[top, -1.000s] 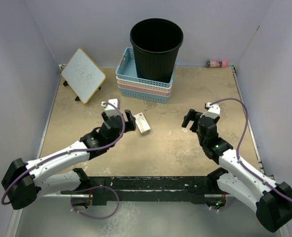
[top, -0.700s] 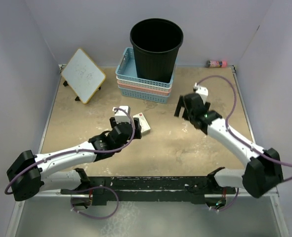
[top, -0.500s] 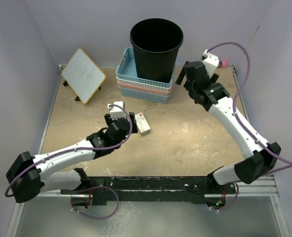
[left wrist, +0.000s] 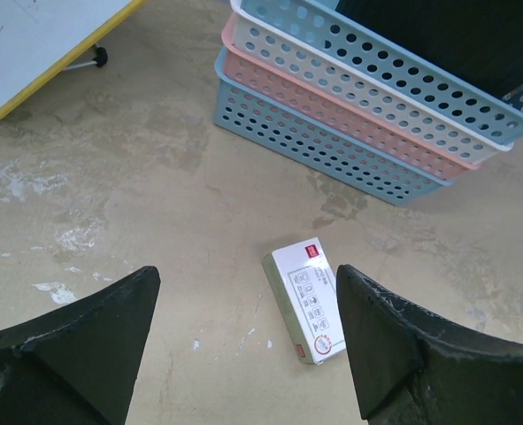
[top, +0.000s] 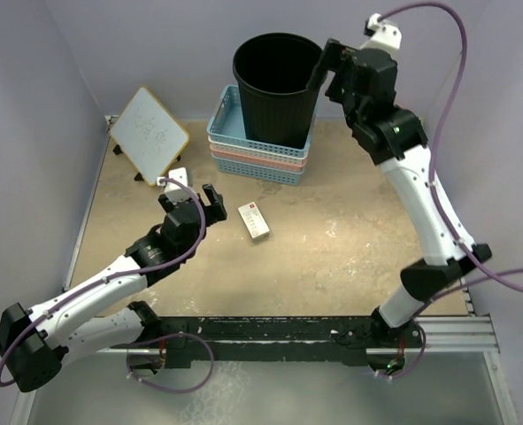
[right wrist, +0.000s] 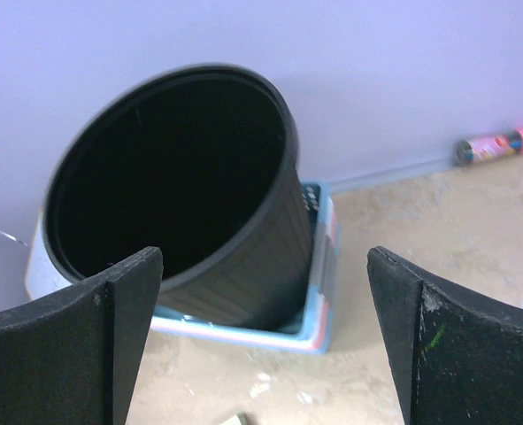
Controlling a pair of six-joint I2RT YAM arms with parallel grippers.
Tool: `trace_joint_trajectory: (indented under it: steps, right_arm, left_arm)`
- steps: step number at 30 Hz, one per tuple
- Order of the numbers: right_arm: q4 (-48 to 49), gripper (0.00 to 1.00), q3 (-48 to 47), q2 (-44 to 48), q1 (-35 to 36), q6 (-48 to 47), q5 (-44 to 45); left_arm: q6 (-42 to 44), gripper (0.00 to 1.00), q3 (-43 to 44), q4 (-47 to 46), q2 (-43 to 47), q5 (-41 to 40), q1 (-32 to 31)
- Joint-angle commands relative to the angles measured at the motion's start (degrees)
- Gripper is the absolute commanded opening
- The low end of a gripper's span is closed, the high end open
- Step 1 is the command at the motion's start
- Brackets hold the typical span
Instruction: Turn the large container upside down
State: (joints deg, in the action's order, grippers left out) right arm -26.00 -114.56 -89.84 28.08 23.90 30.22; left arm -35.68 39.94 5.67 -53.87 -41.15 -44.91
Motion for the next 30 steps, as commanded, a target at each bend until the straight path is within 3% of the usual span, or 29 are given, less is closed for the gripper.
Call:
trace_joint_trajectory:
  steps: [1, 5, 10, 13, 22, 30]
  right_arm:
    - [-10.5, 1.0, -16.64, -9.59, -1.24, 1.29, -2.01]
    - [-15.39, 1.0, -25.49, -16.9, -5.12, 5.63, -6.87]
    - [-12.61, 0.94, -22.6, -18.2, -8.24, 7.93, -13.07]
    - [-13.36, 0.85, -24.38, -20.46, -8.9, 8.3, -14.97]
    - [-10.56, 0.46, -24.77, -21.8, -9.79, 11.61, -22.99]
    - [-4.89, 0.0, -19.56, -17.76, -9.88, 13.25, -25.35]
  left_arm:
    - [1.51, 0.78, 0.97, -0.7, 0.7, 1.05, 0.08]
    - [1.67, 0.78, -1.0, -2.0, 3.26, 1.0, 0.08]
    - [1.55, 0.78, -0.79, 0.78, 3.57, -0.07, 0.08]
    - [1.32, 0.78, -0.9, 1.43, 3.23, 0.08, 0.08]
    - [0.45, 0.78, -1.22, 2.03, 2.97, 1.76, 0.08]
    - [0.44, 0.78, -0.66, 4.12, 2.75, 3.05, 0.08]
